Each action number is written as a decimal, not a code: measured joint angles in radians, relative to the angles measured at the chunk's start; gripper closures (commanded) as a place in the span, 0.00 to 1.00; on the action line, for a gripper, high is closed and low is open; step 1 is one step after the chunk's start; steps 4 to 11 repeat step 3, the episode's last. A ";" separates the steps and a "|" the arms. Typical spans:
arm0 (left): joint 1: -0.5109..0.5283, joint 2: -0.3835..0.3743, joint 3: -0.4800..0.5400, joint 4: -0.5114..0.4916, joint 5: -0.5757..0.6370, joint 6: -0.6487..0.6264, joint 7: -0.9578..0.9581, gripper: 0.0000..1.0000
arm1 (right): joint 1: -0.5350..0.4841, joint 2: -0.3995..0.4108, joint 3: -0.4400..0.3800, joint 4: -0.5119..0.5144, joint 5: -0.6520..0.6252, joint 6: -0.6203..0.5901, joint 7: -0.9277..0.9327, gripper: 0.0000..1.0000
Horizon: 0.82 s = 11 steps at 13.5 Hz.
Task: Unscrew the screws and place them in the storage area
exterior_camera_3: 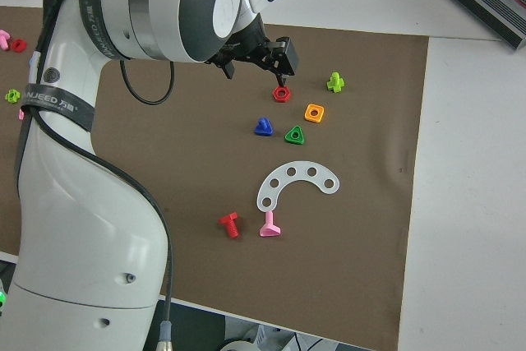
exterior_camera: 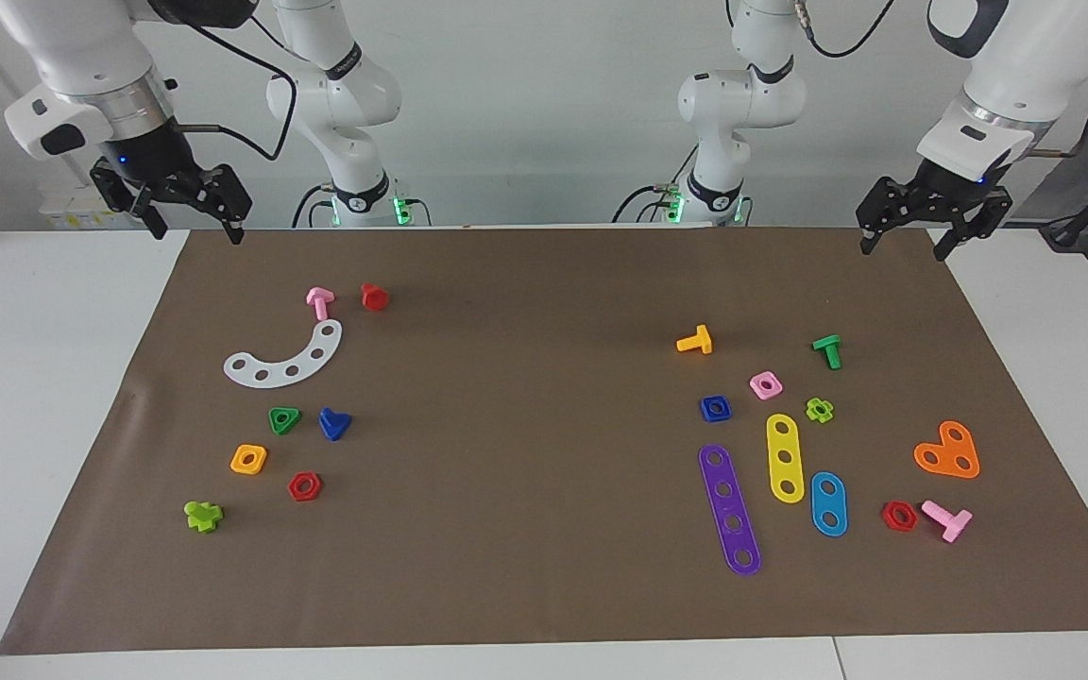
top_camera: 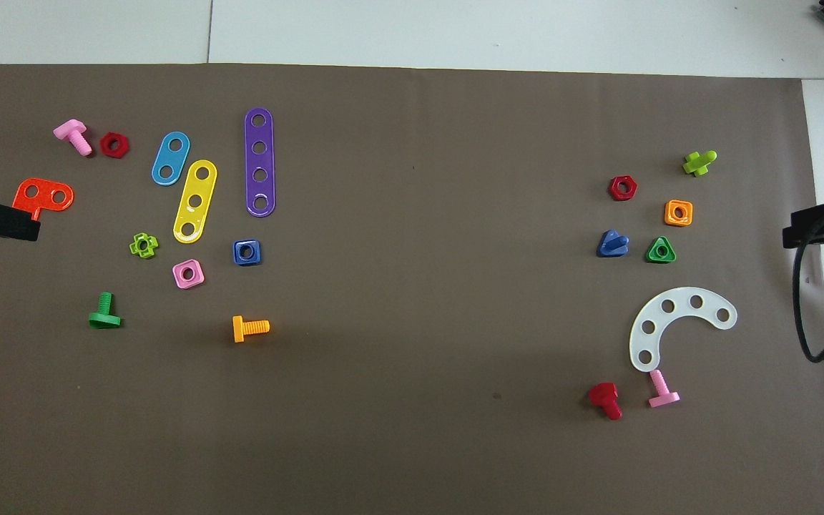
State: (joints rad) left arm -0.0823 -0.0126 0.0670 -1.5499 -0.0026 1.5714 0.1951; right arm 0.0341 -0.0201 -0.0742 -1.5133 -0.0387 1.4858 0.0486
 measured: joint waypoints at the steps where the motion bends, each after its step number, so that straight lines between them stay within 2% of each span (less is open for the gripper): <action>1: 0.000 0.000 0.000 0.000 0.000 0.000 0.000 0.00 | 0.000 0.000 0.000 0.000 0.000 -0.001 0.000 0.00; 11: 0.000 0.000 0.000 0.000 0.000 0.000 0.000 0.00 | -0.002 0.000 -0.003 0.000 0.000 -0.001 0.000 0.00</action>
